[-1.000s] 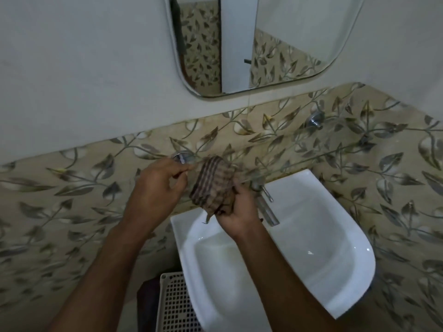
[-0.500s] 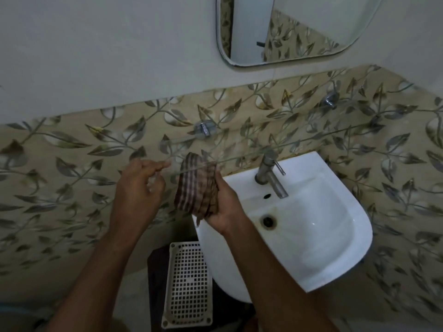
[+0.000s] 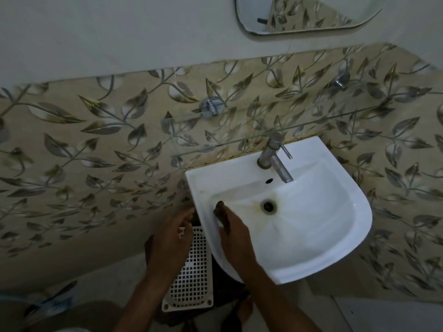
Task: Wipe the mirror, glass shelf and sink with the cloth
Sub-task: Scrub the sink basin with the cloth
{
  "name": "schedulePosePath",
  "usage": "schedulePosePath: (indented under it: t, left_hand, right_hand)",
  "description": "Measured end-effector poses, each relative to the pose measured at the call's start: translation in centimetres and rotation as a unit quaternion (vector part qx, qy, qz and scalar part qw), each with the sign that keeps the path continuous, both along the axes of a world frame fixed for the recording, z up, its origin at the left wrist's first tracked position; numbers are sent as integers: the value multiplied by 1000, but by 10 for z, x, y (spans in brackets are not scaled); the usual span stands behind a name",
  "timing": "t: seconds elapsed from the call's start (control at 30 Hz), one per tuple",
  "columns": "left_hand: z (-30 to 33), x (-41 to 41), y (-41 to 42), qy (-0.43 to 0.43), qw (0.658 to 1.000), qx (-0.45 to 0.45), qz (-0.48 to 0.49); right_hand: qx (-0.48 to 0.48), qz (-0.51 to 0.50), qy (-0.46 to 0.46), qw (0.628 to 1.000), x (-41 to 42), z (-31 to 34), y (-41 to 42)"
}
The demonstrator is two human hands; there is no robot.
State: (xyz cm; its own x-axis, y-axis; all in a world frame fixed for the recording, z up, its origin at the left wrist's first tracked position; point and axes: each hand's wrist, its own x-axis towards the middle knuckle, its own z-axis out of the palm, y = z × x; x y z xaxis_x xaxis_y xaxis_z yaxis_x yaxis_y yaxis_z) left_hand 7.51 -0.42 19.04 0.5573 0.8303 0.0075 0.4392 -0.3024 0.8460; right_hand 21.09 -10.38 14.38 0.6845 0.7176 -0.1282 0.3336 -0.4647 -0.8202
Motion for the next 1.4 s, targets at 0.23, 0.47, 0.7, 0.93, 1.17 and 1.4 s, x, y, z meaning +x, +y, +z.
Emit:
schedulePosePath:
  t: [0.23,0.47,0.7,0.93,1.17,1.4]
  left_hand:
    - [-35,0,-11,26,999,-45,6]
    - [-41,20,1,9,998,-47,32]
    - [-48,54,16,59,995,-70,-40]
    - [-54,62,17,55,997,-50,-38]
    - [-52,52,9,12,999,-44,28]
    - [-44,54,2,16,996,-13,90]
  right_hand:
    - [-74,154,-147,974,-30,-46,4]
    - [-116,202,-221,947,24,-56,86]
    - [-84,235,-312,917,88,-62,105]
    - [-111,49,-339,933,167,-53,80]
    - [-92,0,-302,949,151,-58,96]
    - [-86,194,-249,945,55,-72,120]
